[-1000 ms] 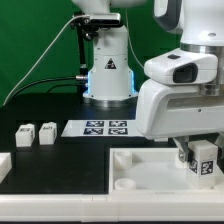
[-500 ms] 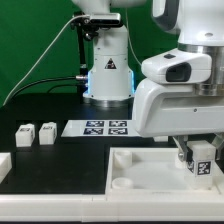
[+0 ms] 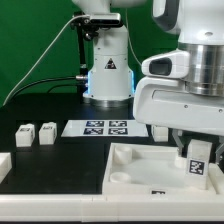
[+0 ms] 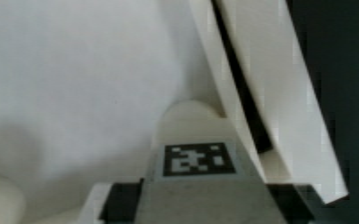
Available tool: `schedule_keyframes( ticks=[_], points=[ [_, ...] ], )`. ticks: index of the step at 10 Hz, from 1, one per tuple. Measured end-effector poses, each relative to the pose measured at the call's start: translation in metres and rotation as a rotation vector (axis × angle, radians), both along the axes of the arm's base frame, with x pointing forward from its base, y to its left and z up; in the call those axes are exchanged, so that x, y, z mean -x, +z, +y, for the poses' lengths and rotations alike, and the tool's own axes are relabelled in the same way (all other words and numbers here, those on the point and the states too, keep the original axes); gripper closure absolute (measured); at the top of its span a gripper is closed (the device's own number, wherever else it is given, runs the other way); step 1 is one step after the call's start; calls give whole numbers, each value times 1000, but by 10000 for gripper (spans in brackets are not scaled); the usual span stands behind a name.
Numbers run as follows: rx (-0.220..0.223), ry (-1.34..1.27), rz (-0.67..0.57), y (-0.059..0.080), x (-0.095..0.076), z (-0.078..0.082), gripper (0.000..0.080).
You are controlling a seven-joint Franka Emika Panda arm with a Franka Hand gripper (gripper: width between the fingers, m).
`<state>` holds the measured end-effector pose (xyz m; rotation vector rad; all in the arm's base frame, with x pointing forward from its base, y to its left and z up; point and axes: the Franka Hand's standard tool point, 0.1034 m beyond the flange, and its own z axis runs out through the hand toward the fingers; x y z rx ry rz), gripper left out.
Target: Assemble one leg
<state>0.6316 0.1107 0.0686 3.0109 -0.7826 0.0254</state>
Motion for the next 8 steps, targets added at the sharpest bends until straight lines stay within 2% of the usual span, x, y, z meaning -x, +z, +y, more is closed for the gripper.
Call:
schedule_keyframes(
  ticks=[3,6,7,8],
  points=[
    [45,-306,5,1,3,-19,496],
    [65,-317,5,1,4,-23,495],
    [64,-316,4,1,4,-22,300],
    [64,-316,4,1,4,-22,198]
  ],
)
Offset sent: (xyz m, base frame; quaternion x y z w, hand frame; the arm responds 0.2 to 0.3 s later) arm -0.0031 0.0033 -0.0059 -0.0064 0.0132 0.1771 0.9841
